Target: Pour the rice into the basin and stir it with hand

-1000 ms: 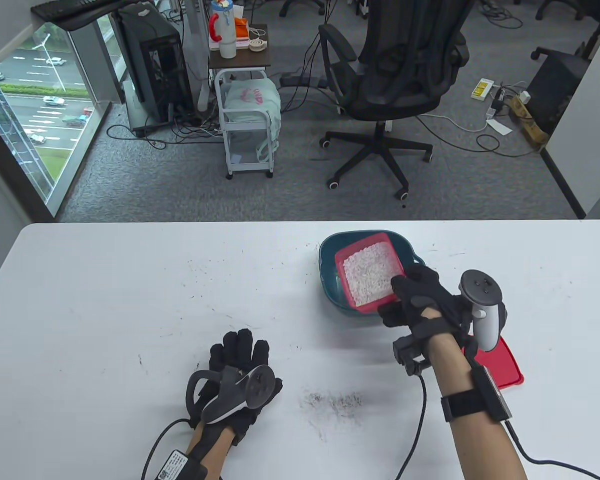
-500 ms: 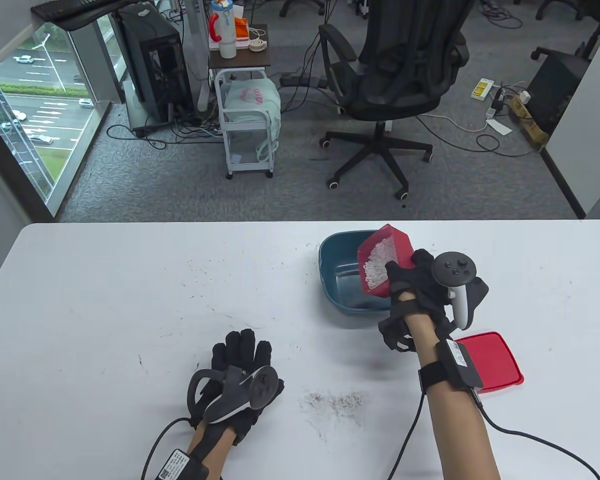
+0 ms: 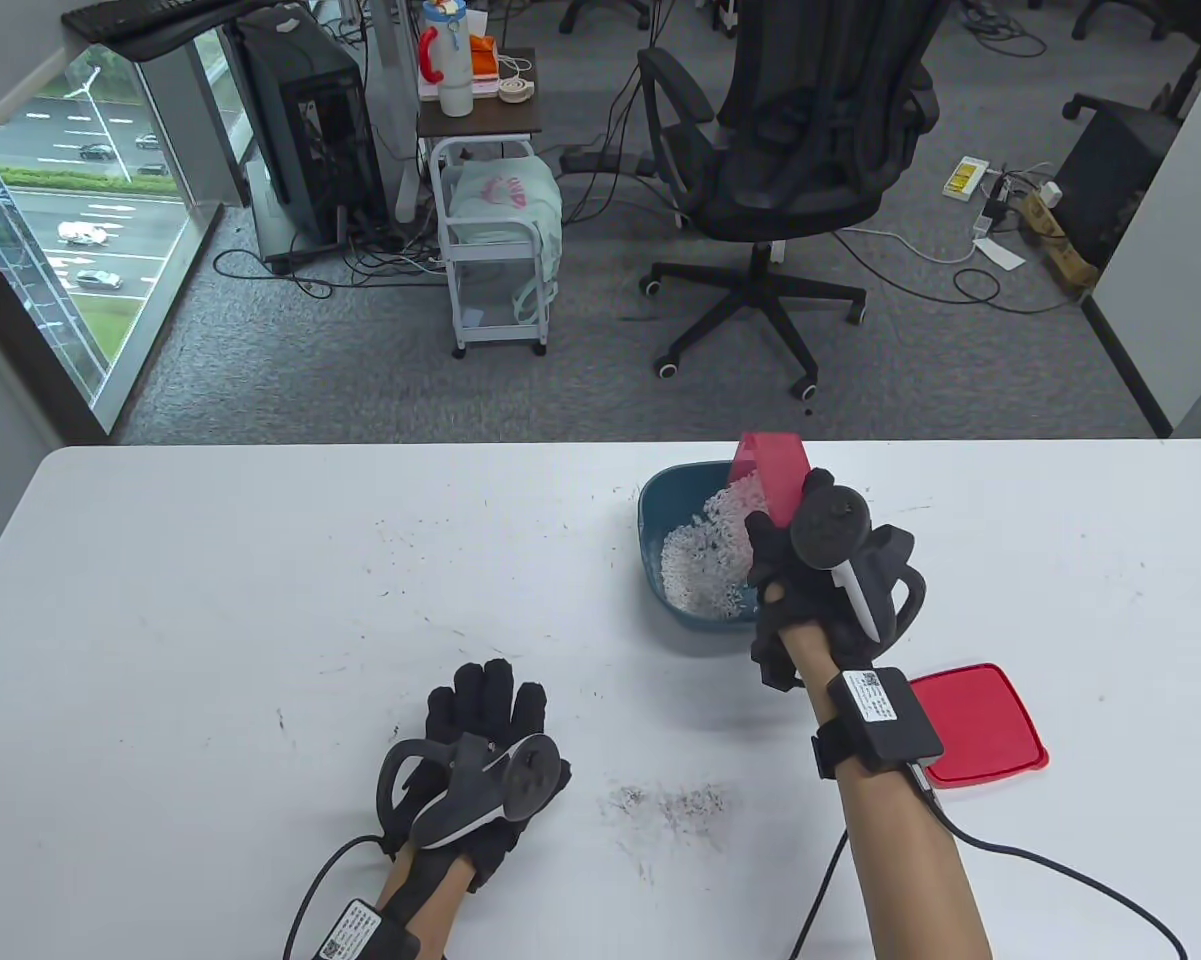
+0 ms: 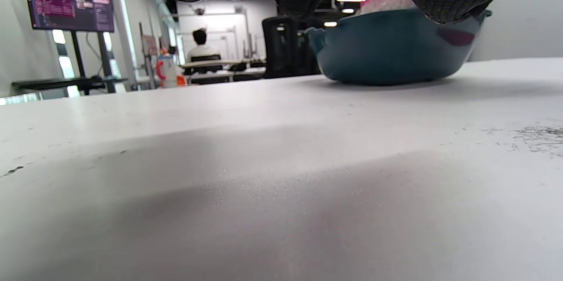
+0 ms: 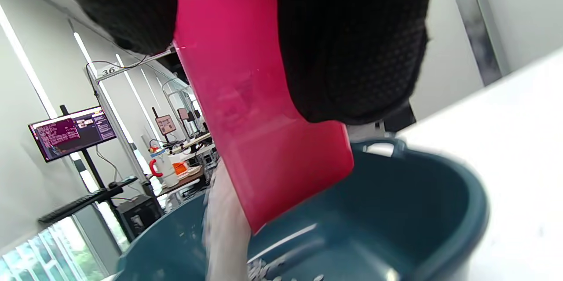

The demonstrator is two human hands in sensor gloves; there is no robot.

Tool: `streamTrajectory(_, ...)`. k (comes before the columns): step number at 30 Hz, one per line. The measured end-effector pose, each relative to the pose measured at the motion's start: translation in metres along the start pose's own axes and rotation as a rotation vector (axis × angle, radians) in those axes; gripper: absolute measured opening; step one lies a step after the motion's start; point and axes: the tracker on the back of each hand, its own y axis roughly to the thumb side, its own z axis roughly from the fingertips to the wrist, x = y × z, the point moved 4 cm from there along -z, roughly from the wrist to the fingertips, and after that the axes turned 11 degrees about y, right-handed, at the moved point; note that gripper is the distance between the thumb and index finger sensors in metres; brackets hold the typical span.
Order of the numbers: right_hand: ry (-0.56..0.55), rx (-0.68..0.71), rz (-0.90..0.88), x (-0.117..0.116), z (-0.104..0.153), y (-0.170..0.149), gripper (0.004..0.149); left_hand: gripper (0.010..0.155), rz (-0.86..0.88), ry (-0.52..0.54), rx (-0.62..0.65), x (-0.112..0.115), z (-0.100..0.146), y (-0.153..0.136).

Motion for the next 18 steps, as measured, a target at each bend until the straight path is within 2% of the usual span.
streamTrajectory(11,-0.198,0.099,0.368,0.029,0.014,0.026,0.079,0.086,-0.005,0.002,0.007,-0.001,0.000,0.002)
streamTrajectory(18,-0.196,0.228,0.513,0.025,0.022,0.034,0.079,0.086,-0.015,-0.001,0.011,-0.001,0.001,0.003)
